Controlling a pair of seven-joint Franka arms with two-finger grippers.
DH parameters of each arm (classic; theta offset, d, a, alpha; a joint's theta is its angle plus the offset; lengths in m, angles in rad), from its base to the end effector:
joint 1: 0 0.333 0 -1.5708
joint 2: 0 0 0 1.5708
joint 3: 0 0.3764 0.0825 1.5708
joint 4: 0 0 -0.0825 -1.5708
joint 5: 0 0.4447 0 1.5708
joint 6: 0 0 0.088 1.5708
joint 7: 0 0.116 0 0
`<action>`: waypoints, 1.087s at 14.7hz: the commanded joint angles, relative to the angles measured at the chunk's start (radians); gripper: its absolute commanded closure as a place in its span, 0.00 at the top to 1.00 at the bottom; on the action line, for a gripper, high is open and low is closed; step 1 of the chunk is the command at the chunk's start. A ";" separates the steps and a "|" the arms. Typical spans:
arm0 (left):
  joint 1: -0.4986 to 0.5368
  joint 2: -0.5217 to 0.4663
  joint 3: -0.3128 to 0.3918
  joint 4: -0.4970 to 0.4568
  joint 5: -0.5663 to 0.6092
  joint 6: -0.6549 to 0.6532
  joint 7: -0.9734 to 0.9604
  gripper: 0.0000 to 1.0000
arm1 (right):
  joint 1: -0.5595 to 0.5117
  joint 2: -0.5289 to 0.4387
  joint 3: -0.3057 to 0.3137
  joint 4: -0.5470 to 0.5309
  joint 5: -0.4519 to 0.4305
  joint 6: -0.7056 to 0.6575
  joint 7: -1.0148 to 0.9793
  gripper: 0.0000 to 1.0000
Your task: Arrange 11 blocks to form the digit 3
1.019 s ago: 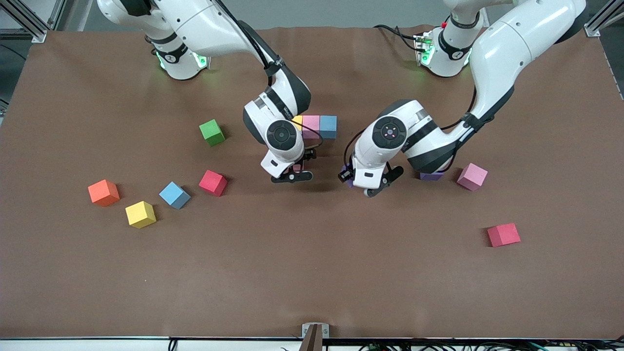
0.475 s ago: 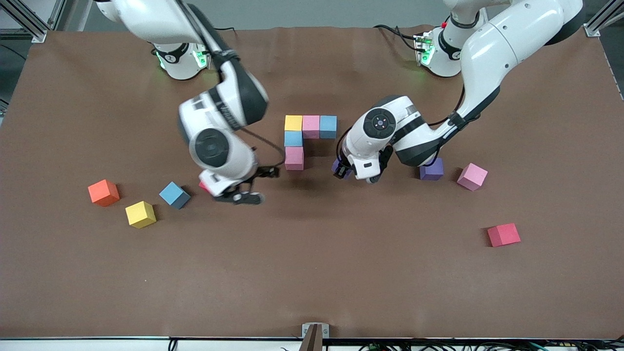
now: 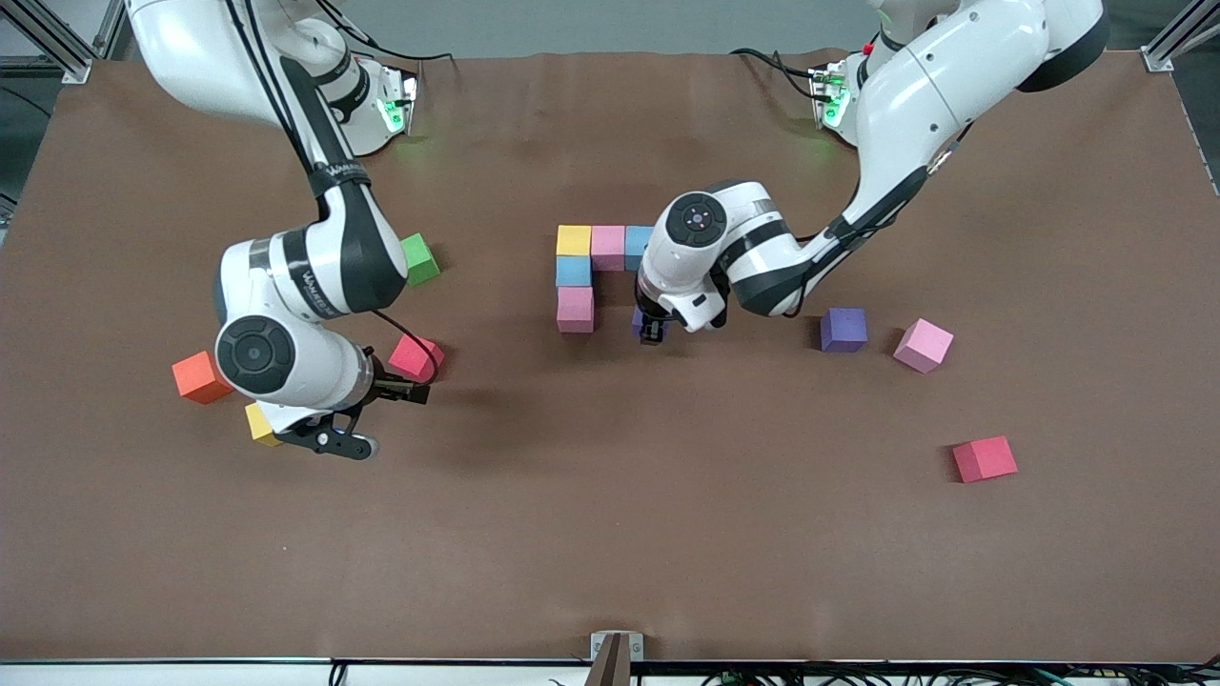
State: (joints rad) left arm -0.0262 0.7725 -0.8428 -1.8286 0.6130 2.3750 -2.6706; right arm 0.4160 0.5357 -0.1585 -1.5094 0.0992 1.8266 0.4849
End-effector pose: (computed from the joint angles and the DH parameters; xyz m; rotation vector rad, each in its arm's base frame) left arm 0.5154 -0.5071 0.2263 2.2039 2.1183 -0.1977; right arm 0.7249 0.2192 0.3563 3.0354 -0.3805 -0.3080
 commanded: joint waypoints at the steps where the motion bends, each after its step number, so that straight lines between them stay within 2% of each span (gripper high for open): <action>1: -0.090 -0.007 0.072 0.021 0.019 0.041 -0.135 0.25 | -0.003 -0.031 0.013 -0.113 -0.001 0.058 0.007 1.00; 4: -0.191 -0.002 0.151 0.055 0.016 0.043 -0.222 0.25 | -0.013 -0.089 0.017 -0.279 -0.001 0.209 0.007 1.00; 6: -0.239 -0.002 0.191 0.074 0.017 0.044 -0.280 0.25 | -0.013 -0.097 0.019 -0.311 0.000 0.234 0.007 1.00; 10: -0.270 0.007 0.199 0.077 0.014 0.055 -0.299 0.25 | -0.014 -0.094 0.023 -0.374 0.007 0.273 0.009 1.00; 12: -0.279 0.019 0.199 0.077 0.011 0.073 -0.333 0.25 | -0.014 -0.092 0.025 -0.403 0.080 0.295 0.008 1.00; 16: -0.285 0.030 0.199 0.077 0.004 0.085 -0.368 0.25 | -0.014 -0.092 0.025 -0.426 0.088 0.299 0.009 1.00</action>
State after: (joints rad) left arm -0.2873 0.7979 -0.6519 -1.7601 0.5894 2.4487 -2.8003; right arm 0.4154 0.4873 -0.1480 -1.8771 0.1751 2.1079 0.4865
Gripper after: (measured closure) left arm 0.392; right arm 0.000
